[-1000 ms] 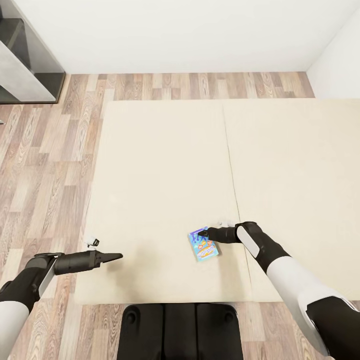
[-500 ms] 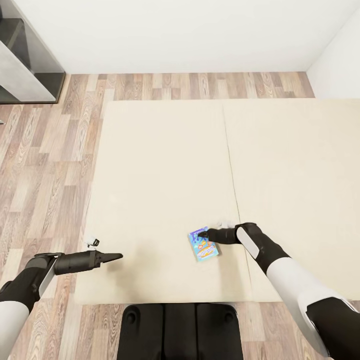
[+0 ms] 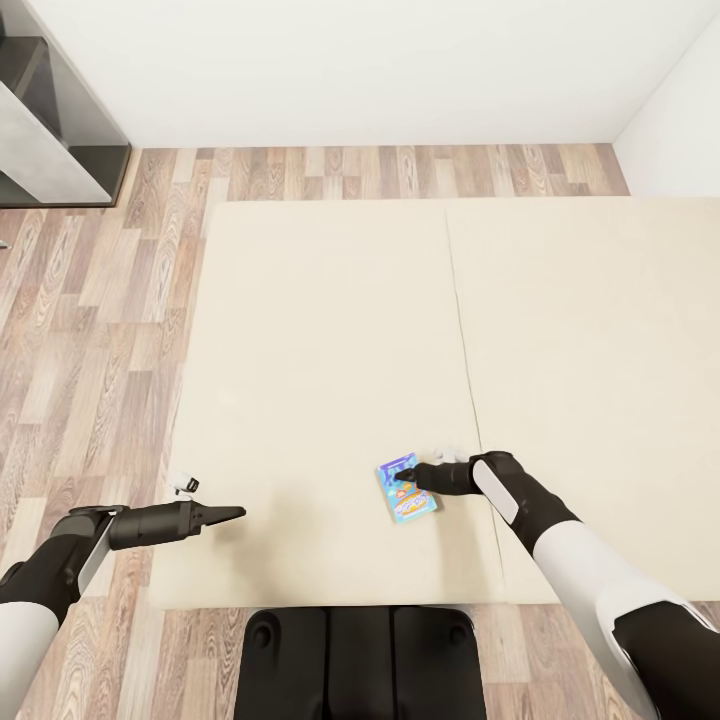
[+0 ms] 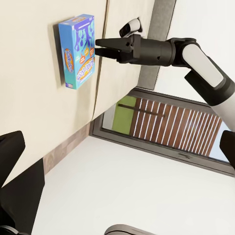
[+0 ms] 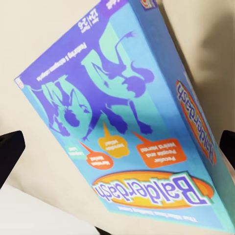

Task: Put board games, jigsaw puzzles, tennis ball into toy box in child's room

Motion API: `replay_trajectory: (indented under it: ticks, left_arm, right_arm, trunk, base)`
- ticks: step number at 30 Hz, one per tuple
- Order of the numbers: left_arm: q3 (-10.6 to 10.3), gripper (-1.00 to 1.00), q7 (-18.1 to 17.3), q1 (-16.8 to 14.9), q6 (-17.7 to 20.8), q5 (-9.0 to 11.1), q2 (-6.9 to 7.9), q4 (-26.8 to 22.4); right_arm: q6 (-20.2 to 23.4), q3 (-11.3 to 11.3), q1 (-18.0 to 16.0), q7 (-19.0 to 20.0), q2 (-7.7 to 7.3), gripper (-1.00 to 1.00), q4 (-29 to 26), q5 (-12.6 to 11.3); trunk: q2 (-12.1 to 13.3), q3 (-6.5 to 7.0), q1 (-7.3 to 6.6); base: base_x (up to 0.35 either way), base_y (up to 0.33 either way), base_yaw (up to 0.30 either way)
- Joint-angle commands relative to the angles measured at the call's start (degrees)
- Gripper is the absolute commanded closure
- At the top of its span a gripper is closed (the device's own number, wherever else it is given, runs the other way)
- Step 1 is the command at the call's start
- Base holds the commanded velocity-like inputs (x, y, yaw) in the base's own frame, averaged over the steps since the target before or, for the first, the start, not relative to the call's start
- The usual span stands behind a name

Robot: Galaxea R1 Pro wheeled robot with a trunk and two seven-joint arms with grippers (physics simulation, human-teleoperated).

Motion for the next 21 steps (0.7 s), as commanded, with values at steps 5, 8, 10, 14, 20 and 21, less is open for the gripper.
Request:
replay_trajectory:
  ticks: [5,8,10,14,20,21]
  left_arm:
    - [0.0,-1.00,-0.2,0.0,0.6,0.0,0.01,0.0]
    - [0.0,-1.00,-0.2,0.0,0.6,0.0,0.01,0.0]
    - [0.0,-1.00,-0.2,0.0,0.7,0.0,0.01,0.0]
    - [0.0,-1.00,-0.2,0.0,0.7,0.0,0.01,0.0]
    - [0.0,-1.00,-0.2,0.0,0.7,0.0,0.01,0.0]
    - [0.0,-1.00,-0.2,0.0,0.7,0.0,0.01,0.0]
  right_arm:
    - [0.2,0.2,0.0,0.2,-0.05,-1.00,0.0,0.0]
    - [0.2,0.2,0.0,0.2,-0.05,-1.00,0.0,0.0]
    - [0.2,0.2,0.0,0.2,-0.05,-1.00,0.0,0.0]
    - [0.2,0.2,0.0,0.2,0.02,-1.00,0.0,0.0]
    - [0.1,0.2,0.0,0.2,0.04,-1.00,0.0,0.0]
    - [0.1,0.2,0.0,0.2,0.04,-1.00,0.0,0.0]
  trunk:
    - [-0.1,-0.06,0.03]
    - [-0.1,-0.06,0.03]
    - [-0.1,-0.06,0.03]
    - [-0.1,-0.06,0.03]
    - [-0.1,-0.06,0.03]
    - [-0.1,-0.06,0.03]
  base:
    - [0.000,0.000,0.000]
    - [0.000,0.000,0.000]
    - [0.000,0.000,0.000]
    - [0.000,0.000,0.000]
    - [0.000,0.000,0.000]
    - [0.000,0.000,0.000]
